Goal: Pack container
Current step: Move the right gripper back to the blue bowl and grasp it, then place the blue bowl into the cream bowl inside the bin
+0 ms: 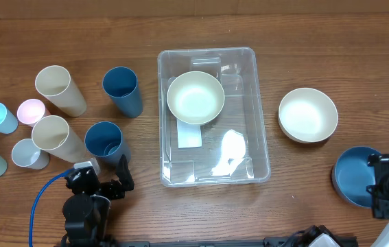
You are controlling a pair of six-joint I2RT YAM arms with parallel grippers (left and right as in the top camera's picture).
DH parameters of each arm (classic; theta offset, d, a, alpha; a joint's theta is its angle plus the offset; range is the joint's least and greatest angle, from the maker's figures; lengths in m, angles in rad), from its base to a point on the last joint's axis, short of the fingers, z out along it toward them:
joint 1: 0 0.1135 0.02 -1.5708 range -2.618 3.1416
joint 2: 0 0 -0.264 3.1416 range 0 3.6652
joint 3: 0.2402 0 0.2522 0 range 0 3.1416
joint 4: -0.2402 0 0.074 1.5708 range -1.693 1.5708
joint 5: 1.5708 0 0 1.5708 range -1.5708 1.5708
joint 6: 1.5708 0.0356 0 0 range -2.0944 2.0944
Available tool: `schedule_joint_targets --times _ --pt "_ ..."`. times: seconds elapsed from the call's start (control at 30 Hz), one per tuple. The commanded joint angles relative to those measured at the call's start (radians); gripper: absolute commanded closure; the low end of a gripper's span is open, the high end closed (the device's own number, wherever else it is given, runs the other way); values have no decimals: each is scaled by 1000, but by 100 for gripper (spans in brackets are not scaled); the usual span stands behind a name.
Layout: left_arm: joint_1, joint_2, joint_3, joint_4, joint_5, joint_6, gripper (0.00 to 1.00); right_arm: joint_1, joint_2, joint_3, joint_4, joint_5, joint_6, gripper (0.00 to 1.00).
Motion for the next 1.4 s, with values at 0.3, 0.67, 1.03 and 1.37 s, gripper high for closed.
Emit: schedule_joint_targets --times 0.3,0.67,1.03,1.37 --pt "-2 -10 -2 0 7 8 0 -4 -31 -255 173 -113 75 1" --pt "-2 -10 -2 0 7 8 0 -4 -30 -391 424 -109 138 75" --pt "-2 -10 -2 0 7 8 0 1 -30 -3 245 -122 -19 96" --pt "-2 -10 -2 0 7 8 0 222 -47 100 315 -521 -268 96"
